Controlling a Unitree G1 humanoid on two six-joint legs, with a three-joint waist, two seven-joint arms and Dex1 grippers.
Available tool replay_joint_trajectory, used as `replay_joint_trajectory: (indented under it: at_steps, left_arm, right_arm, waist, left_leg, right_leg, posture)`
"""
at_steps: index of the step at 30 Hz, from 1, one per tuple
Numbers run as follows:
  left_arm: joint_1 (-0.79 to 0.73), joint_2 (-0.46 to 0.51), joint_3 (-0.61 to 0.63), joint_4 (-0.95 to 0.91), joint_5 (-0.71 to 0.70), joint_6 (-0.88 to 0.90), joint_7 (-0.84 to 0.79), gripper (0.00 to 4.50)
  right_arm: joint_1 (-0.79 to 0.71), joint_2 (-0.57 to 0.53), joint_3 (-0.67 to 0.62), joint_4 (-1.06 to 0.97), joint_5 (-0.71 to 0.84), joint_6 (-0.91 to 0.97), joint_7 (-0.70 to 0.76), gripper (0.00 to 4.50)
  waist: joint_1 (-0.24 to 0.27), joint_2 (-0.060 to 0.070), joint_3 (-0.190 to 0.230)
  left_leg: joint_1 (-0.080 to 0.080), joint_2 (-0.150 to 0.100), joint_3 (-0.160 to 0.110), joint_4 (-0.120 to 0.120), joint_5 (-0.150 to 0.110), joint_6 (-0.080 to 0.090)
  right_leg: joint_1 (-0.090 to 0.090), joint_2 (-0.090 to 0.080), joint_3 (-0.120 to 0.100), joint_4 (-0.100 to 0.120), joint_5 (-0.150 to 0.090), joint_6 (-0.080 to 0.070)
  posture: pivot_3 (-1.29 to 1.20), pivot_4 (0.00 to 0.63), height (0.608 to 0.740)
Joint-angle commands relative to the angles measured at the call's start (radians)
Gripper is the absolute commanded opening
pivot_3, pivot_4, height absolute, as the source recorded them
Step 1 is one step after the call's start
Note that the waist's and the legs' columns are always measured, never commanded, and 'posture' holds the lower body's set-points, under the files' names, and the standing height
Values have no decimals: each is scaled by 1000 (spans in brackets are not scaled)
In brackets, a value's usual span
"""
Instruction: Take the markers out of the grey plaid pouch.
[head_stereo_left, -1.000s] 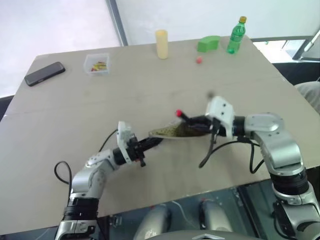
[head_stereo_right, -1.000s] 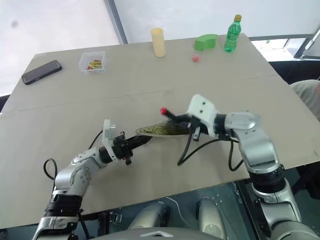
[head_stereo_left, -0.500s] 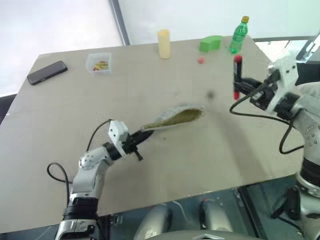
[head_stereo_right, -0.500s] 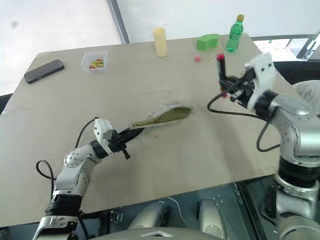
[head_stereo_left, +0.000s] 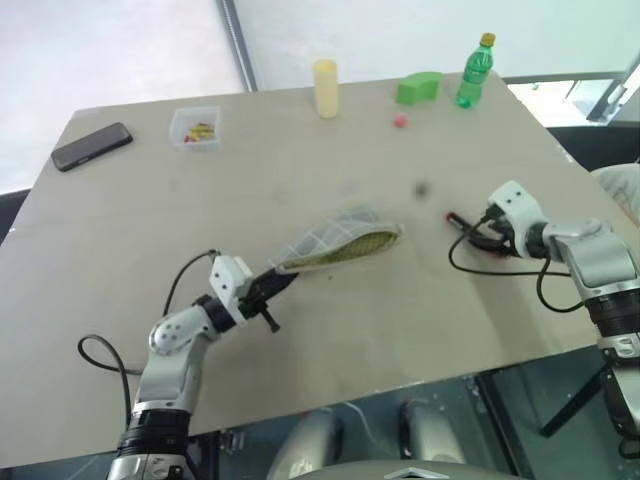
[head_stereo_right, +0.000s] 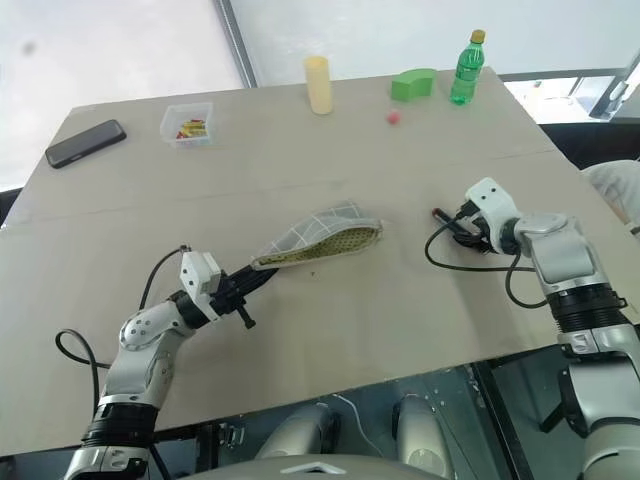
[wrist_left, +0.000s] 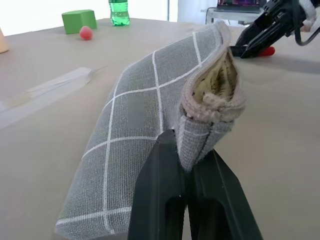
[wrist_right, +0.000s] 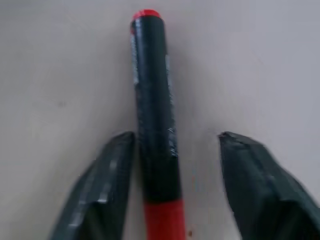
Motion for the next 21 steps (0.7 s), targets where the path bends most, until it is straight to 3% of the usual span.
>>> replay_joint_trajectory:
  at_steps: [1,6,9,13,18,21]
  left_arm:
    - [31,16,-9,-132,-191,201,-63,0]
    - [29,49,11,-264,-415,472,-73,0]
    - [-8,68,33,-308,-554,620,-59,0]
    - [-56,79,-1,-273,-507,631,-83,0]
    - [-87,62,-54,-216,-419,594,-109,0]
    - [-73,52,-76,-170,-383,583,-131,0]
  right_arm:
    - [57,4,-55,-120,38,-26,-3,4000]
    - [177,-64,-242,-505,238,13,104,4000]
    - [159,-97,-388,-714,429,190,112,4000]
    - [62,-139,-521,-851,653,466,61,4000]
    - [-14,-185,-537,-899,753,579,-9,4000]
    - [-30,-152,-388,-942,759,580,-59,4000]
  waist:
    - [-1,0,0]
    - [-1,7,5]
    - [0,7,6]
    - [2,7,5]
    - [5,6,5]
    - [2,6,5]
  left_leg:
    - [0,0,0,0,0,0]
    - [-6,0,-1,1,0,1]
    - [-8,-1,-1,3,0,1]
    - [-8,0,-3,5,-1,1]
    - [-9,-1,-1,5,-1,2]
    - [-9,-1,-1,6,-1,2]
  right_leg:
    - [0,0,0,0,0,0]
    - [-4,0,0,0,0,0]
    - [-6,0,-1,1,0,0]
    - [-5,0,-2,1,0,0]
    - [-5,-1,-2,1,0,0]
    - [-6,-1,-2,1,0,0]
  posture:
    - [0,150,740]
    - [0,150,740]
    - [0,150,740]
    - [0,150,740]
    - [0,150,740]
    - [0,150,740]
